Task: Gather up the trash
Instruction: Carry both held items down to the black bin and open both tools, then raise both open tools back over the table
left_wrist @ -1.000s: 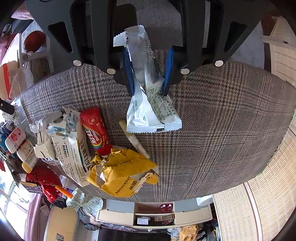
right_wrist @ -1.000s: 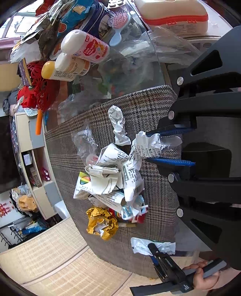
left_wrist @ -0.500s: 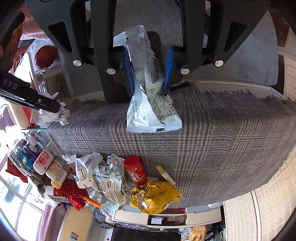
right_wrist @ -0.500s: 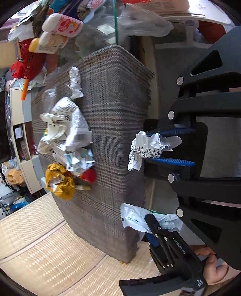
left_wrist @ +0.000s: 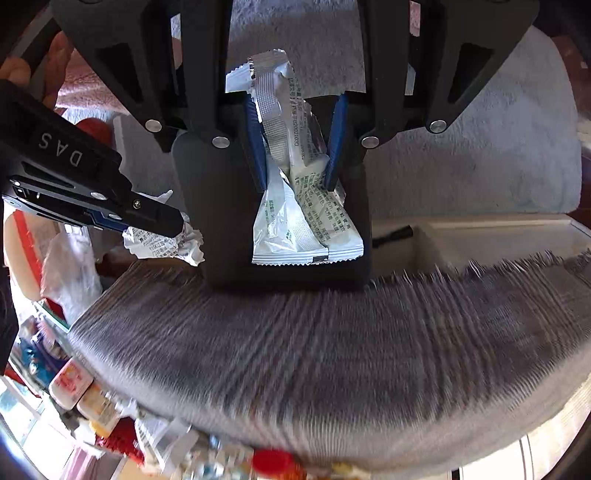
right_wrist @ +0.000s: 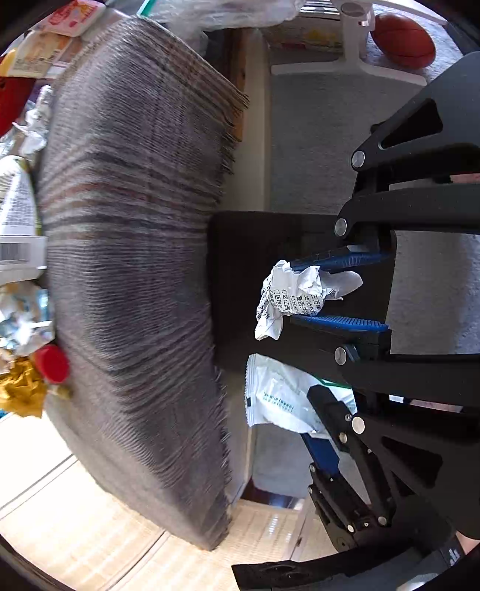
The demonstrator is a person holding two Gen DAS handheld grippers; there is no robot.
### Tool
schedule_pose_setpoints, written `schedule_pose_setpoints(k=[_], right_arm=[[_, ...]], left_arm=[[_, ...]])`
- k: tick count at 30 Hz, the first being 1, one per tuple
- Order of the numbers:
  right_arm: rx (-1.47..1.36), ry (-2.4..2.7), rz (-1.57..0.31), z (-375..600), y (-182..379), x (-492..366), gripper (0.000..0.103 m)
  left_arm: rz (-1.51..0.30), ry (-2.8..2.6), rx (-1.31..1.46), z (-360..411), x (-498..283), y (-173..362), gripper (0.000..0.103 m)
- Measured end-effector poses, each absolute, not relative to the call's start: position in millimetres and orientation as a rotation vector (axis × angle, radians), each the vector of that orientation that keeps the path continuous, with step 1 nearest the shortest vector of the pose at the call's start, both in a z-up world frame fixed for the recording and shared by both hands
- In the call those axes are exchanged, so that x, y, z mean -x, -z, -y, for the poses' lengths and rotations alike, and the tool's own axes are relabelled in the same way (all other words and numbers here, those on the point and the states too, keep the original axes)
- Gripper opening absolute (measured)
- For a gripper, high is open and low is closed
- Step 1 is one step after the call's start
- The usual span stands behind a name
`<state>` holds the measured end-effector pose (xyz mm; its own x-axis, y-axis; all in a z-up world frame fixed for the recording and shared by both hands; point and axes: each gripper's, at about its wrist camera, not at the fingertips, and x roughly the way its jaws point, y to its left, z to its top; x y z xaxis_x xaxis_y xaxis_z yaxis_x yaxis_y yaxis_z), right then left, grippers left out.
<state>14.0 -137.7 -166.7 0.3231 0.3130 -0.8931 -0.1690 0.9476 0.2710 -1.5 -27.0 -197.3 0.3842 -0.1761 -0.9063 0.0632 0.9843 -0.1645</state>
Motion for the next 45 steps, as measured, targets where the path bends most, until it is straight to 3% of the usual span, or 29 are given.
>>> schedule_pose_setpoints(k=[6,8,10,17,22,26,38,45], right_arm=[[-0.135,-0.322,-1.216,132,178,-20,0.029],[-0.138,-0.321,-1.214,131,177,-22,0.036],[-0.136,-0.321,-1.21,130,173,-24,0.05],[-0.128,-0.272,-1.181,140,160,-25,0.067],[-0.119,-0.217,-1.144,160,146,-26,0.096],[-0.146,-0.198,-1.112,175,130,-26,0.096],[-0.205,-0.088,-0.98,240,55,-59,0.097],[-0.248,-0.029,-0.948,265,43,-108,0.097]], left_arm=[[-1.19,0.14,0.109,26,-5,210,0.033],[-1.185,0.13,0.106,25,-8,208,0.037],[-1.185,0.12,0.102,23,-10,208,0.046],[-1.175,0.087,0.076,15,-13,196,0.066],[-1.173,0.085,0.05,10,-9,180,0.085],[-1.151,0.106,0.043,8,-8,155,0.095],[-0.986,0.0,0.004,-22,-42,58,0.095],[-0.938,-0.018,0.026,-26,-97,46,0.095]])
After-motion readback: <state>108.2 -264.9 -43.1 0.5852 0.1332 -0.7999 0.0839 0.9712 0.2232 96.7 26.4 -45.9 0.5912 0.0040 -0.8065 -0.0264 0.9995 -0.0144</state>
